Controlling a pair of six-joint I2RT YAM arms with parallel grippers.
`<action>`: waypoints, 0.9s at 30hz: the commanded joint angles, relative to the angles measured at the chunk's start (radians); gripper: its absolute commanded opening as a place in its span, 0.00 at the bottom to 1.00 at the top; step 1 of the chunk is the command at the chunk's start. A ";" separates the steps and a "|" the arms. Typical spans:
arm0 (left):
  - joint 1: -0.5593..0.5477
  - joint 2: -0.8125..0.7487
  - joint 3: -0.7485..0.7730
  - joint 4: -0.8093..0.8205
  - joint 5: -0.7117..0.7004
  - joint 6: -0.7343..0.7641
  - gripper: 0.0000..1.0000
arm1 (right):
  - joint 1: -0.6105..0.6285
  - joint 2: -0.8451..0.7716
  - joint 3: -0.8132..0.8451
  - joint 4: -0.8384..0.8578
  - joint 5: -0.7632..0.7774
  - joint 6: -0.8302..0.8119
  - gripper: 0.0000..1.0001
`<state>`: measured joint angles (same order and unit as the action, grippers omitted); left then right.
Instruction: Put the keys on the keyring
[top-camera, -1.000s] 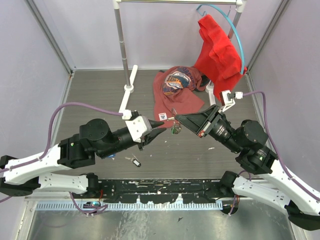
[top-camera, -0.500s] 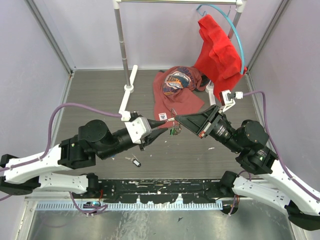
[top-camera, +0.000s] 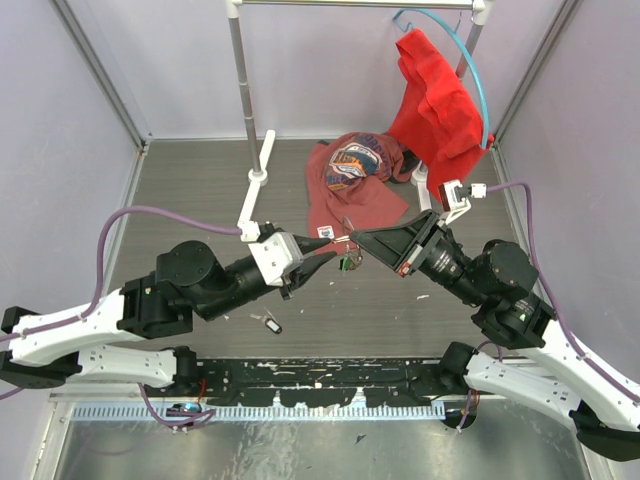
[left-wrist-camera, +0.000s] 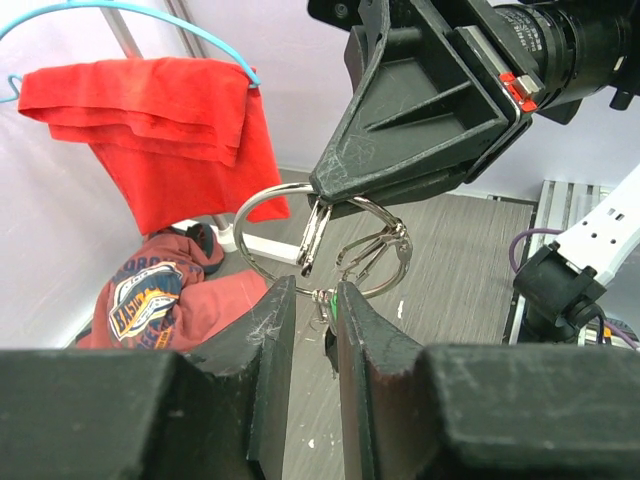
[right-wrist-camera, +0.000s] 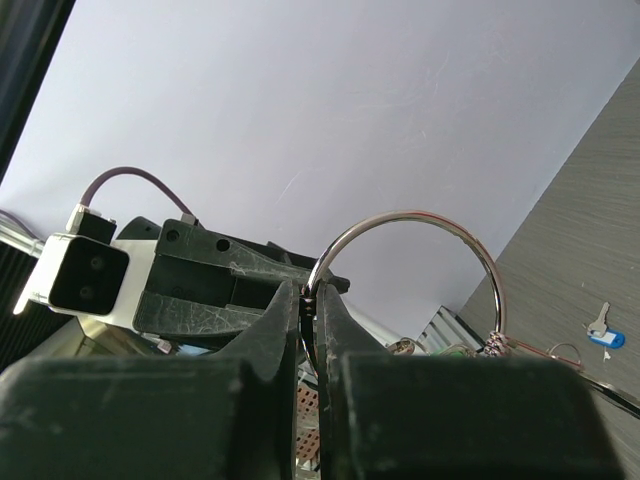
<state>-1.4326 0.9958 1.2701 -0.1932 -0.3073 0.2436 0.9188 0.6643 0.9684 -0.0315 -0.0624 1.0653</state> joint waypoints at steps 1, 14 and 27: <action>-0.009 -0.010 0.009 0.055 -0.019 0.011 0.30 | 0.000 -0.019 0.008 0.068 -0.004 -0.016 0.01; -0.026 0.006 0.016 0.060 -0.004 0.008 0.27 | -0.001 -0.024 0.009 0.048 0.009 -0.020 0.01; -0.042 0.014 0.022 0.064 -0.033 0.017 0.26 | 0.000 -0.023 0.008 0.040 0.012 -0.025 0.01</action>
<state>-1.4677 1.0100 1.2701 -0.1768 -0.3134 0.2523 0.9188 0.6521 0.9680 -0.0395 -0.0612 1.0500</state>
